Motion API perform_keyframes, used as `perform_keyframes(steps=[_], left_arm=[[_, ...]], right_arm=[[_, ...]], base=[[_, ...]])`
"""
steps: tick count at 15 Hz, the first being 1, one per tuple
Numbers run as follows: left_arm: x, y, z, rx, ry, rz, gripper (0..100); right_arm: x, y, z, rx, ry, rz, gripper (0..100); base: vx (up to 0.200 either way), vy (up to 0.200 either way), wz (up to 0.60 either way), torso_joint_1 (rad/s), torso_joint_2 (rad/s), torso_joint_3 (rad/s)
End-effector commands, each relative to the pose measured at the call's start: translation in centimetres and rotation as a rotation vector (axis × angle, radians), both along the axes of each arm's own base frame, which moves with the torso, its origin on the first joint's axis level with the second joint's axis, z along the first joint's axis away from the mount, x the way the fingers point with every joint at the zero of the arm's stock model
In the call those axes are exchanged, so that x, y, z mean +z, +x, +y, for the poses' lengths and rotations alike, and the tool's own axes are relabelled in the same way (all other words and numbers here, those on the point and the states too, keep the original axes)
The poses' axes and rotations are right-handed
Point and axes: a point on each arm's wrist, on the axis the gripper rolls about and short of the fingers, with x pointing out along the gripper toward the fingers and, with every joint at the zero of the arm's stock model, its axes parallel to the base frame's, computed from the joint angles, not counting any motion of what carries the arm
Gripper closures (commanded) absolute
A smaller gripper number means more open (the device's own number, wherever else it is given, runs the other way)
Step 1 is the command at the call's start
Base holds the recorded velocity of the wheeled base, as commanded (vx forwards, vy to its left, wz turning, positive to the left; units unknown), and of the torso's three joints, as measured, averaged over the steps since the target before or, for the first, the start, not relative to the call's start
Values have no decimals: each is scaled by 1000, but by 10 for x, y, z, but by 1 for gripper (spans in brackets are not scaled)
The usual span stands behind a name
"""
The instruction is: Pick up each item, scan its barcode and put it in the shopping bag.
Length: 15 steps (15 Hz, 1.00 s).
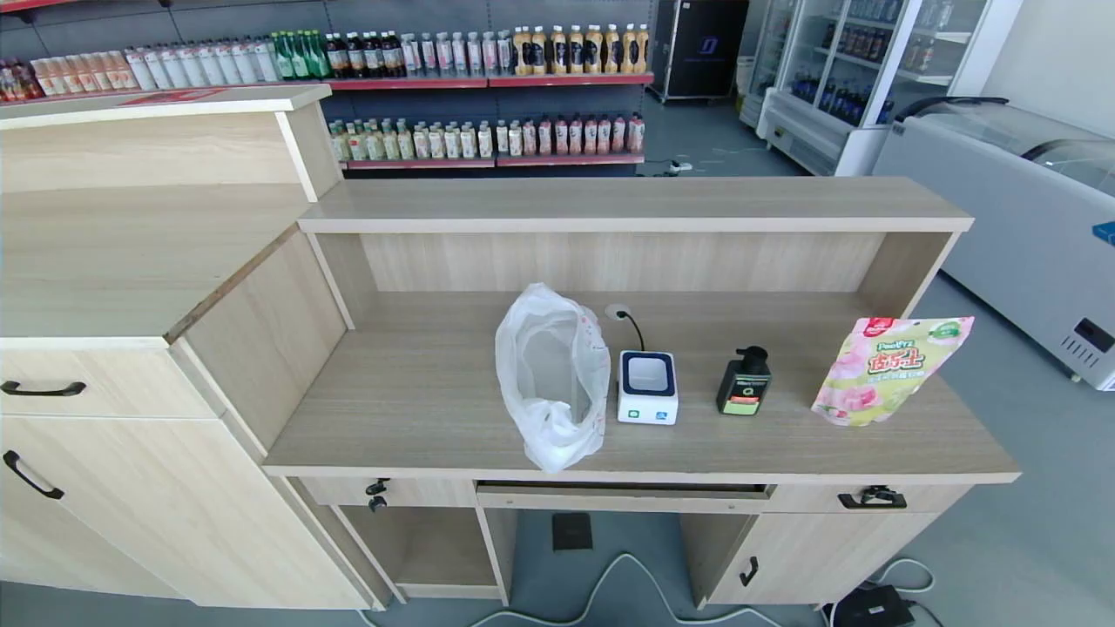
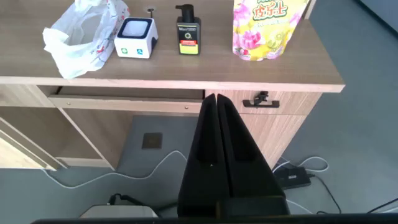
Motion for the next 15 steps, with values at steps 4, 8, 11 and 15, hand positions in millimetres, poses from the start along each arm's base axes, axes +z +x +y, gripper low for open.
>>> perform_keyframes(steps=[4, 8, 11, 15], left_arm=[[0, 0, 0, 0, 0, 0, 0], [0, 0, 0, 0, 0, 0, 0], [0, 0, 0, 0, 0, 0, 0], [0, 0, 0, 0, 0, 0, 0]], right_arm=[[13, -2, 0, -11, 0, -23, 100], [128, 42, -1, -45, 50, 37, 100], [152, 99, -2, -61, 14, 21, 100], [120, 147, -12, -96, 4, 87, 0]], base=[[0, 0, 0, 0, 0, 0], [0, 0, 0, 0, 0, 0], [0, 0, 0, 0, 0, 0], [0, 0, 0, 0, 0, 0]])
